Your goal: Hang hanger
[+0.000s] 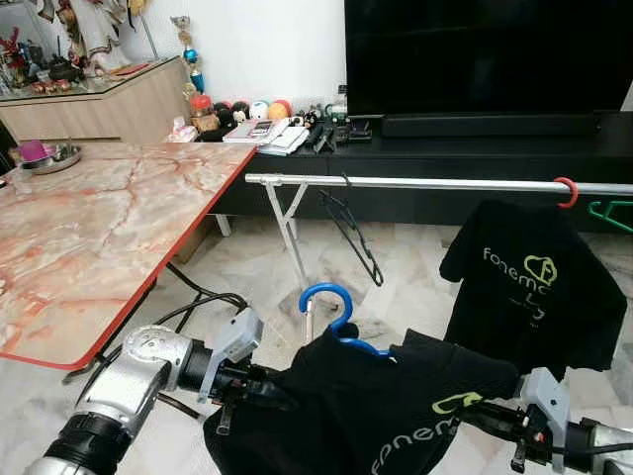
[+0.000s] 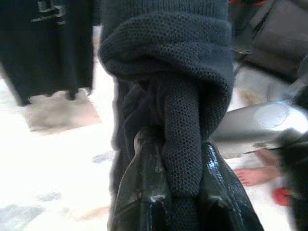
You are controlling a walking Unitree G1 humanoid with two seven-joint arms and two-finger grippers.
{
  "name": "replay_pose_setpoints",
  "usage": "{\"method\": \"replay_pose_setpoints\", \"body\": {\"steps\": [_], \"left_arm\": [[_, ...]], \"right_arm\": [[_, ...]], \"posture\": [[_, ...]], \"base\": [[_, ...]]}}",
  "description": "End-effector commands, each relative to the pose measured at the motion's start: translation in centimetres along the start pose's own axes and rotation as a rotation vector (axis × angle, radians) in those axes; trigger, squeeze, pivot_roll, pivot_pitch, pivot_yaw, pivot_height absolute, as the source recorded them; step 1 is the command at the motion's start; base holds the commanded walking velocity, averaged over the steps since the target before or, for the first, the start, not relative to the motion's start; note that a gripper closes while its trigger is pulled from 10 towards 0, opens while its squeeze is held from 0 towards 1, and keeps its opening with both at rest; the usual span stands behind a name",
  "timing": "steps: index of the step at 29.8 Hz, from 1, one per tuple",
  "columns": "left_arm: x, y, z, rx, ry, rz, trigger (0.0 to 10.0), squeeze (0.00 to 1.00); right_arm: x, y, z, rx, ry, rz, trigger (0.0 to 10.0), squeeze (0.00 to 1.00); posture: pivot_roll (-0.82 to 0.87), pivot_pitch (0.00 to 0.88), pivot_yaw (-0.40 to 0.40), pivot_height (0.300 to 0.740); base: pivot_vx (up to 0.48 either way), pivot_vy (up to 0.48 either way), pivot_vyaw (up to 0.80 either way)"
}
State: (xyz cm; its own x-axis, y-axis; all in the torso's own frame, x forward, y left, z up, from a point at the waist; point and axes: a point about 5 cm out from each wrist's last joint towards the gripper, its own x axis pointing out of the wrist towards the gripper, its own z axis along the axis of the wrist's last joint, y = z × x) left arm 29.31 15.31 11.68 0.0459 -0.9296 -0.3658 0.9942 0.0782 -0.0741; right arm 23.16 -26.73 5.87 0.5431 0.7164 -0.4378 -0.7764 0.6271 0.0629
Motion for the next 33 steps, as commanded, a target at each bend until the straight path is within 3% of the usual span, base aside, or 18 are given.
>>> {"method": "replay_pose_setpoints", "body": {"steps": [1, 5, 9, 14, 17, 19, 23, 26, 31, 33], "left_arm": [[-0.6, 1.2, -0.6, 0.045, 0.096, 0.127, 0.0, 0.00], [-0.9, 2.2, -2.1, 0.081, 0.227, 0.255, 0.0, 0.00], [-1.1, 3.0, -2.3, 0.030, 0.204, 0.360, 0.0, 0.00], [-1.0, 3.5, -2.8, 0.025, 0.200, 0.435, 0.0, 0.00], [-1.0, 4.6, -2.9, -0.002, 0.175, 0.596, 0.0, 0.00], [-1.2, 5.5, -2.3, -0.052, 0.083, 0.735, 0.0, 0.00], [-2.0, 6.8, -2.1, -0.164, 0.008, 0.979, 0.0, 0.00], [-2.0, 7.0, -2.1, -0.198, -0.020, 1.018, 0.0, 0.00], [-0.8, 7.2, -1.7, -0.241, -0.081, 1.056, 0.0, 0.00], [0.3, 7.0, -1.3, -0.240, -0.110, 0.981, 0.0, 0.00]], "right_arm": [[-0.1, -0.4, 0.2, -0.024, 0.008, -0.024, 0.0, 0.00], [-0.4, -0.5, 0.2, -0.029, 0.021, -0.032, 0.0, 0.00], [-0.6, -0.5, 0.1, -0.034, 0.025, -0.039, 0.0, 0.00], [-0.7, -0.4, 0.0, -0.033, 0.032, -0.038, 0.0, 0.00], [-0.7, -0.1, -0.4, -0.029, 0.064, -0.029, 0.0, 0.00], [-0.4, 0.1, -0.6, -0.022, 0.065, -0.030, 0.0, 0.00], [0.5, 1.1, -0.6, -0.013, 0.049, 0.014, 0.0, 0.00], [0.9, 1.5, -0.5, -0.008, 0.039, 0.022, 0.0, 0.00], [2.5, 2.6, -1.0, 0.024, 0.041, 0.060, 0.0, 0.00], [3.1, 3.2, -1.1, 0.038, 0.037, 0.080, 0.0, 0.00]], "posture": [[0.01, 0.000, 0.083, 0.740], [0.01, 0.000, 0.082, 0.740], [0.01, 0.000, 0.085, 0.740], [0.01, 0.000, 0.085, 0.740], [0.00, 0.000, 0.085, 0.740], [0.00, 0.000, 0.084, 0.740], [0.00, 0.000, 0.084, 0.740], [0.00, 0.000, 0.084, 0.740], [0.00, 0.000, 0.084, 0.740], [0.00, 0.000, 0.081, 0.740]], "base": [[0.000, 0.000, 0.00], [0.000, 0.000, 0.00], [0.000, 0.000, 0.00], [0.000, 0.000, 0.00], [0.000, 0.000, 0.00], [0.000, 0.000, 0.00], [0.000, 0.000, 0.00], [0.000, 0.000, 0.00], [0.000, 0.000, 0.00], [0.000, 0.000, 0.00]]}}
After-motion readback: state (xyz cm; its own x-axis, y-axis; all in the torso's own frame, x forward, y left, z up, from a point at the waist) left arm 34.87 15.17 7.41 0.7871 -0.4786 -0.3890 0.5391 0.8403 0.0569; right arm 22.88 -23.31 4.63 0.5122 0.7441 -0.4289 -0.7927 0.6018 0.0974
